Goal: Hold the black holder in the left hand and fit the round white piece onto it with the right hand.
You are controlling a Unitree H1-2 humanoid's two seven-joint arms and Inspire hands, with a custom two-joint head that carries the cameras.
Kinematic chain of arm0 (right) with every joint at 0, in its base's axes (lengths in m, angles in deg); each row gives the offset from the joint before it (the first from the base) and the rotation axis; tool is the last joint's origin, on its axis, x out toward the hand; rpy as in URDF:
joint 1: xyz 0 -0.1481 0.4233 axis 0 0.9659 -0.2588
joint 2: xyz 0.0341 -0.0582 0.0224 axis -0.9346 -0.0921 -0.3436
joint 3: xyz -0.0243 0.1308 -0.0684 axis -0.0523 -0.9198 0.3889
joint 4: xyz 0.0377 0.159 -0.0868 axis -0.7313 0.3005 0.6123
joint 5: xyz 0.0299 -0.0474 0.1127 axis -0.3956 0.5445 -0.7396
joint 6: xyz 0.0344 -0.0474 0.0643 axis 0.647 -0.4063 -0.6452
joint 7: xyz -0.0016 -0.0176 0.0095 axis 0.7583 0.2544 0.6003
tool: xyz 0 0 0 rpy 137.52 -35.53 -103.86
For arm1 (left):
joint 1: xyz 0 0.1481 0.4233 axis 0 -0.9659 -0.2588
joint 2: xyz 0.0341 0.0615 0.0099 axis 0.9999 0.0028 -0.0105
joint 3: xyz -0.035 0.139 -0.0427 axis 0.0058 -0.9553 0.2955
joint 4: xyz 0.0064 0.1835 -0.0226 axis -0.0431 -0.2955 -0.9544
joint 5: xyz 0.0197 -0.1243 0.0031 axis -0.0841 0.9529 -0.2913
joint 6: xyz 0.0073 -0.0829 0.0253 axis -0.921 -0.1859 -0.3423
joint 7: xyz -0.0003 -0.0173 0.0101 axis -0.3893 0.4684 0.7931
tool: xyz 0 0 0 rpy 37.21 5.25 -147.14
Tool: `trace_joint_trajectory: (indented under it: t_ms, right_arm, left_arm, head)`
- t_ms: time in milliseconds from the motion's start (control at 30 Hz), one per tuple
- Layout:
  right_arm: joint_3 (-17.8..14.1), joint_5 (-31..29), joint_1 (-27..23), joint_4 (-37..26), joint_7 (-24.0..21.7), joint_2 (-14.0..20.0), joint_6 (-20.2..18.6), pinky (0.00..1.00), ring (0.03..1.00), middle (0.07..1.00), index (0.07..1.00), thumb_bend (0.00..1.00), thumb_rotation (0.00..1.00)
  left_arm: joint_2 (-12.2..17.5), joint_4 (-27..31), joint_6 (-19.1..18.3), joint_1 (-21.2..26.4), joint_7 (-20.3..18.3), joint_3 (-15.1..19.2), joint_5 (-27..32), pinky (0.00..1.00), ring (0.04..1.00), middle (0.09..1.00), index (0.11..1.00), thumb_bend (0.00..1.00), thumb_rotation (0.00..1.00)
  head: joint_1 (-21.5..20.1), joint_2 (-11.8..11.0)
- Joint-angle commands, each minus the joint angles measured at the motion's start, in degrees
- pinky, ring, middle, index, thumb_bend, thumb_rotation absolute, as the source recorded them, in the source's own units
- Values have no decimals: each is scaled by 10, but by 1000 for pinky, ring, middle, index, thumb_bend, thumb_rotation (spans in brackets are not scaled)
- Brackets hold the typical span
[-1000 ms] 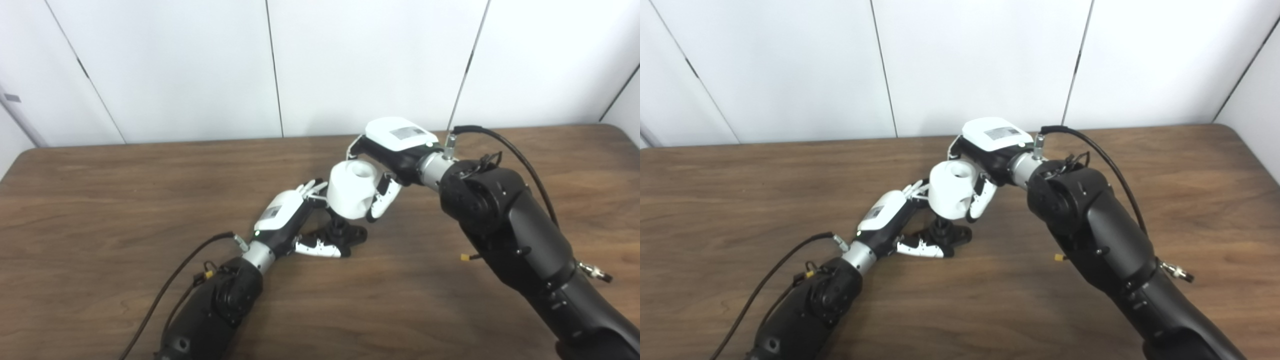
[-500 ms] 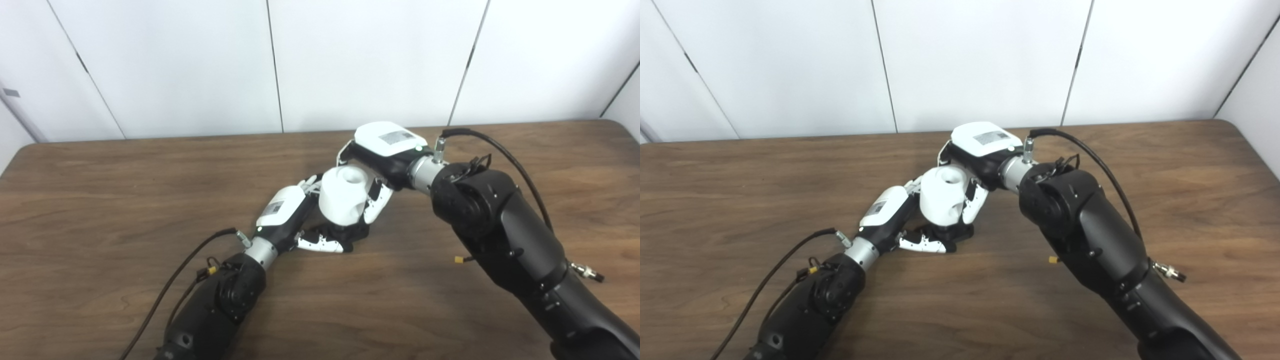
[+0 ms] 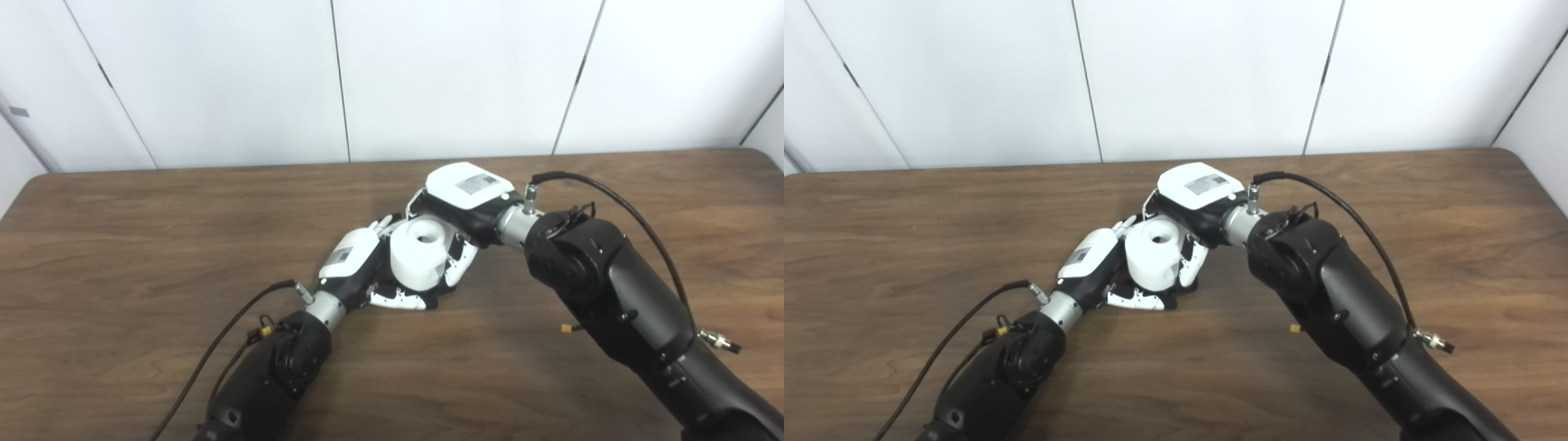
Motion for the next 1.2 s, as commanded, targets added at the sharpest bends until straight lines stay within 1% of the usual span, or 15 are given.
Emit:
trace_joint_trajectory:
  t_ms: [0, 200, 400, 500, 600, 633, 667, 700, 733, 767, 800, 900, 1167]
  right_arm:
    - [5, -2, 2, 3, -3, 4, 16, 795, 819, 753, 483, 525, 147]
    - [5, -3, 7, 8, 4, 2, 24, 803, 821, 753, 483, 525, 146]
    - [8, 8, 1, 12, -5, -4, 14, 815, 829, 760, 483, 524, 146]
    - [8, 3, 2, 13, -6, -3, 19, 818, 830, 760, 483, 524, 146]
    - [10, 0, 3, 11, -17, 0, 16, 808, 824, 761, 484, 523, 147]
    - [10, -2, 2, 6, -33, 2, 7, 808, 824, 761, 484, 523, 147]
    - [10, -4, 1, 0, -48, 3, -2, 802, 832, 796, 616, 685, 196]
    - [10, -5, -1, -3, -59, 4, -8, 793, 844, 846, 766, 815, 239]
    - [9, -6, -2, -8, -68, 6, -13, 790, 848, 863, 817, 859, 254]
    - [9, -2, -2, -11, -72, 6, -17, 785, 862, 902, 901, 904, 271]
    - [9, 0, -3, -14, -74, 7, -19, 781, 880, 945, 960, 950, 284]
    - [5, 8, -2, -18, -65, 5, -20, 773, 888, 974, 996, 979, 302]
    - [-8, 7, -1, -19, -44, 0, -15, 772, 878, 971, 1000, 983, 293]
  left_arm:
    - [-15, -20, -23, -33, -48, -33, -15, 1000, 1000, 931, 481, 524, 58]
    - [-16, -19, -25, -33, -46, -38, -18, 1000, 1000, 933, 481, 524, 59]
    - [-15, -15, -29, -32, -51, -40, -17, 1000, 1000, 944, 481, 524, 59]
    - [-14, -16, -25, -32, -46, -41, -19, 1000, 1000, 940, 481, 524, 59]
    - [-14, -17, -25, -32, -47, -40, -16, 1000, 1000, 932, 481, 524, 59]
    - [-14, -16, -26, -33, -48, -40, -15, 1000, 1000, 932, 481, 524, 59]
    - [-14, -15, -28, -33, -50, -40, -15, 1000, 1000, 932, 481, 524, 59]
    - [-14, -15, -29, -33, -51, -40, -14, 1000, 1000, 933, 481, 524, 59]
    - [-13, -14, -30, -33, -52, -40, -14, 1000, 1000, 934, 481, 524, 59]
    - [-13, -15, -30, -33, -52, -41, -15, 1000, 1000, 932, 481, 524, 58]
    - [-13, -16, -30, -32, -51, -41, -15, 1000, 1000, 930, 481, 524, 58]
    - [-11, -17, -28, -32, -51, -42, -15, 1000, 1000, 931, 481, 524, 58]
    - [-9, -20, -26, -33, -53, -42, -10, 1000, 1000, 935, 481, 524, 57]
  head:
    - [1, 1]
    - [2, 0]
    - [1, 2]
    - [1, 2]
    - [1, 2]
    - [3, 4]
    - [3, 3]
    - [3, 3]
    - [3, 3]
    - [3, 3]
    - [3, 3]
    - [1, 2]
    - [-1, 3]
